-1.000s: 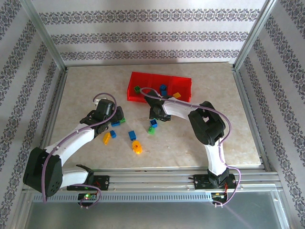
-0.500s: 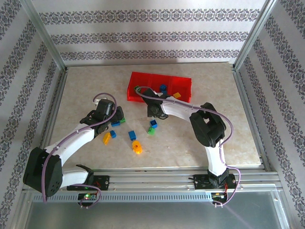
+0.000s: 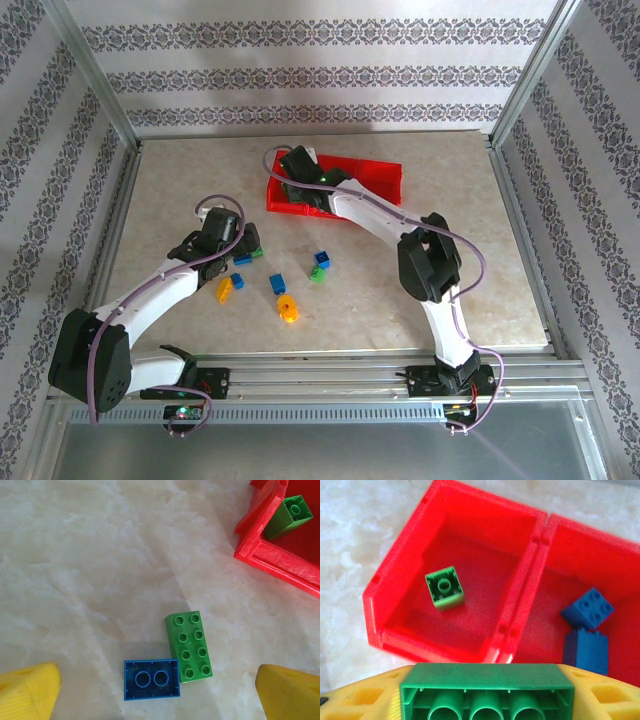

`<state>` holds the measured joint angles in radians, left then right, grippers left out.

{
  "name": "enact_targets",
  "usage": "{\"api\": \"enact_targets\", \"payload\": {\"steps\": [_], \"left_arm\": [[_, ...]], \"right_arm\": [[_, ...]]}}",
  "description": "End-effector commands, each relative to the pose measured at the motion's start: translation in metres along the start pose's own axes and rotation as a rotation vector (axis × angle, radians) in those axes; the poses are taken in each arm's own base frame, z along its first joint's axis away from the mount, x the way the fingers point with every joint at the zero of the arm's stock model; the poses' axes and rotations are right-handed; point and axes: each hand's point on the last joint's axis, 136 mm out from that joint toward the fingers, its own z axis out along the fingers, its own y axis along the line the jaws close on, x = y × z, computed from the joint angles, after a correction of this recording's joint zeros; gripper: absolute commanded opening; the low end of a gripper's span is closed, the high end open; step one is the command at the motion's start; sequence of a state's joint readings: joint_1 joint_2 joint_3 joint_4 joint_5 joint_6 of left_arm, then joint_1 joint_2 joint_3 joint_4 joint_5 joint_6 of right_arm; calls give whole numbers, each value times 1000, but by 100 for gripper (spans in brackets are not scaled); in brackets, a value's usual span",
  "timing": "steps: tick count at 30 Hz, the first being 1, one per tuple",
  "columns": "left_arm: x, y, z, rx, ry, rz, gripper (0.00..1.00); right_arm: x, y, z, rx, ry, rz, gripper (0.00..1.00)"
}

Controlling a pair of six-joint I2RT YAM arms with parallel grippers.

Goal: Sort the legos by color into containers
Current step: Place the lego in the container.

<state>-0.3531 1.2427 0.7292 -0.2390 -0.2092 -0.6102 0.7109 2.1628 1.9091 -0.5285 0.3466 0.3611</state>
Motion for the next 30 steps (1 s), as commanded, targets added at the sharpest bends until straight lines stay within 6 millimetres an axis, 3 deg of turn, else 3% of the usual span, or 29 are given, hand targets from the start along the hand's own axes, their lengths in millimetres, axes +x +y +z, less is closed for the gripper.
{"api": "enact_targets", "payload": {"steps": [1, 12, 18, 25, 30], "left_arm": [[-6, -2, 0, 8, -6, -5, 100], [-6, 0, -1, 1, -1, -1, 100], [-5, 1, 0, -6, 0, 2, 100], [-6, 1, 0, -9, -1, 2, 100], [-5, 2, 1, -15, 0, 5, 100]], "right_arm": [[-11, -1, 21, 50, -32, -109, 56], [-29, 6, 63, 71, -84, -243, 58], [-27, 8, 78, 63, -76, -280, 68], [-30, 4, 77, 46, -75, -264, 82], [-37, 1, 63, 44, -86, -252, 89]]}}
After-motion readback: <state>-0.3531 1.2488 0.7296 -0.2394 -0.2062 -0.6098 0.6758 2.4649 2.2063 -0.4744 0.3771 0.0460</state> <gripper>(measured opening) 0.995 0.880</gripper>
